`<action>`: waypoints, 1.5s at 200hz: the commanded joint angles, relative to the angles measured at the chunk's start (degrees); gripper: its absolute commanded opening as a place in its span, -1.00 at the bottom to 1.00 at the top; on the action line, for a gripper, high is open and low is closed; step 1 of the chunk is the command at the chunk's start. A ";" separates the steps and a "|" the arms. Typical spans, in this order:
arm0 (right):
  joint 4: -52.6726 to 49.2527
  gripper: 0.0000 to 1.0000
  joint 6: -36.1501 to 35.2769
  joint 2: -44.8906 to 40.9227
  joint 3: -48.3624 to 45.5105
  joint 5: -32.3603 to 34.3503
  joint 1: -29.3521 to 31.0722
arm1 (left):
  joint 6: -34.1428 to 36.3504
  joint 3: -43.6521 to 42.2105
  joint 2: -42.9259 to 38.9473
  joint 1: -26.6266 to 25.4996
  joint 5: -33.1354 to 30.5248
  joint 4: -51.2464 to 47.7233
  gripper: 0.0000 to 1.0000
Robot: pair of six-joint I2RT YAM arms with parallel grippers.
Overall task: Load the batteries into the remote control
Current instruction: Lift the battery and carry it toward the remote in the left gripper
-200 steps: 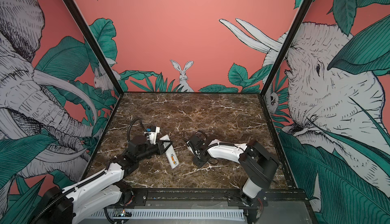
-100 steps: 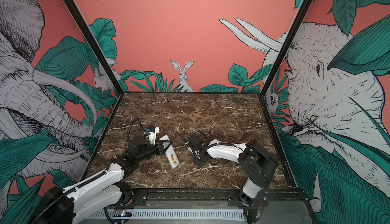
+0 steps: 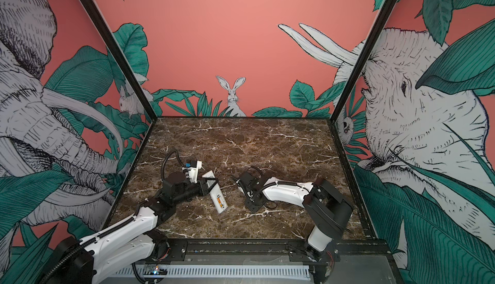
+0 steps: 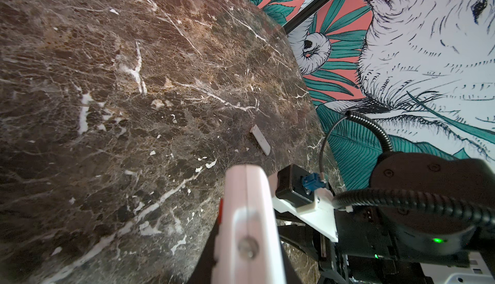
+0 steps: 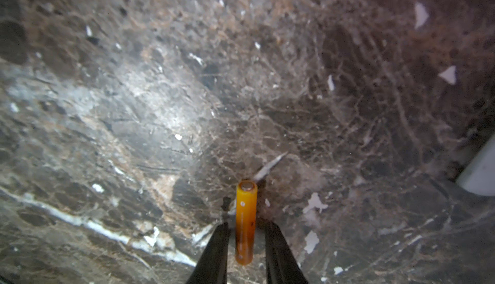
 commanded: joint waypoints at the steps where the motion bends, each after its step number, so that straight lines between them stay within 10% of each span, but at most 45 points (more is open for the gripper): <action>1: -2.09 -0.47 1.00 -1.20 -0.86 0.34 0.44 | -0.39 -0.49 -0.60 0.39 -0.46 2.24 -1.00; 300: -1.74 -0.63 1.05 -0.38 -1.08 0.82 0.73 | -0.28 -0.31 -0.96 0.64 -0.30 2.06 -1.00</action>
